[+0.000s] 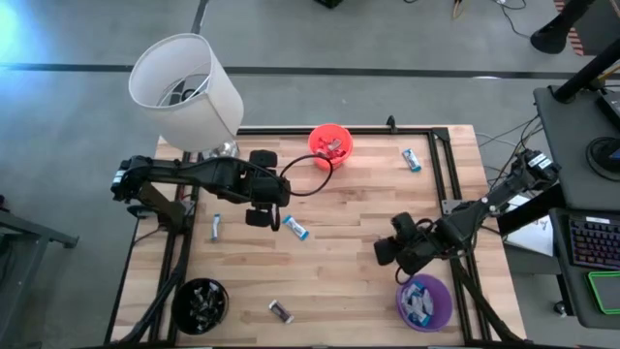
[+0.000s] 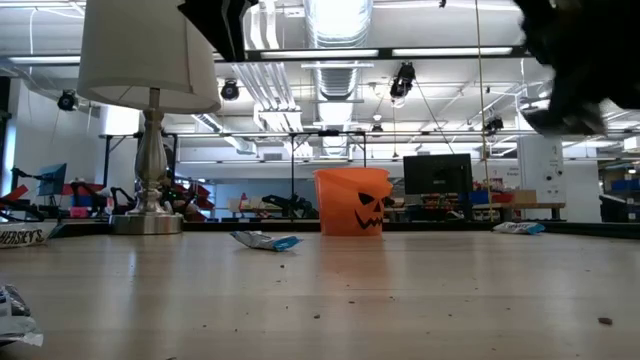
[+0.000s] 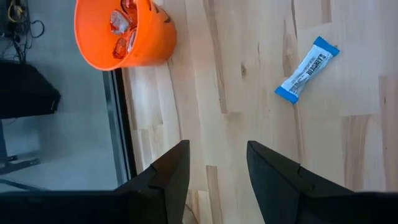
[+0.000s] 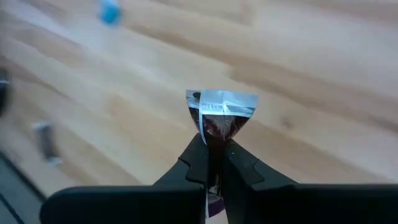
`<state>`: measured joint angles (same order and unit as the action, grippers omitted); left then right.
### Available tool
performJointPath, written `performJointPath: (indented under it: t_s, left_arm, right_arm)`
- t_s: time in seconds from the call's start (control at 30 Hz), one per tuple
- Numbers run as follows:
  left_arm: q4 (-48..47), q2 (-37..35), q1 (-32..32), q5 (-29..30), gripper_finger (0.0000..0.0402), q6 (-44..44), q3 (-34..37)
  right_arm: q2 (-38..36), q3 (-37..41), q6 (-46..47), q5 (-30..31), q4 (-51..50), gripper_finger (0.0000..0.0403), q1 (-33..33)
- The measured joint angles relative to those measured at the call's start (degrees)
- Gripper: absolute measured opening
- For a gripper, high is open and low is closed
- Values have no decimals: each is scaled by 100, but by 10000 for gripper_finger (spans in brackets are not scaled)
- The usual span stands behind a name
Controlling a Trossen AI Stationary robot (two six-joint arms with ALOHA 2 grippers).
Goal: Organize candy in baskets
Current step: Put the brown chocolate into the black bucket
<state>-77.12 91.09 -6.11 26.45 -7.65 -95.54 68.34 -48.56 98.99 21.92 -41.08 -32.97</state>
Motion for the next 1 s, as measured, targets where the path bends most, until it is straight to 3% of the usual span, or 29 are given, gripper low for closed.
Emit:
performJointPath:
  t_s: [0.1,0.3,0.43,0.53,0.77,1.0]
  left_arm:
    - [-2,0,2,-393,142,-21,1]
    - [-1,0,-9,-2002,142,336,1]
    - [233,0,-63,-2235,142,691,1]
    - [689,0,-108,-2580,142,817,-1]
    - [2328,-4,-138,-3987,142,1430,-5]
    - [3759,-4,-129,-4075,142,2036,-5]
  right_arm:
    - [78,-420,-422,534,-8,13,2]
    - [369,-1130,-1246,972,-9,13,179]
    - [751,-1711,-2062,978,-13,13,332]
    - [1052,-2196,-2794,966,4,13,439]
    - [1404,-3015,-4059,937,-51,13,711]
    - [1394,-3462,-4706,914,-49,13,749]
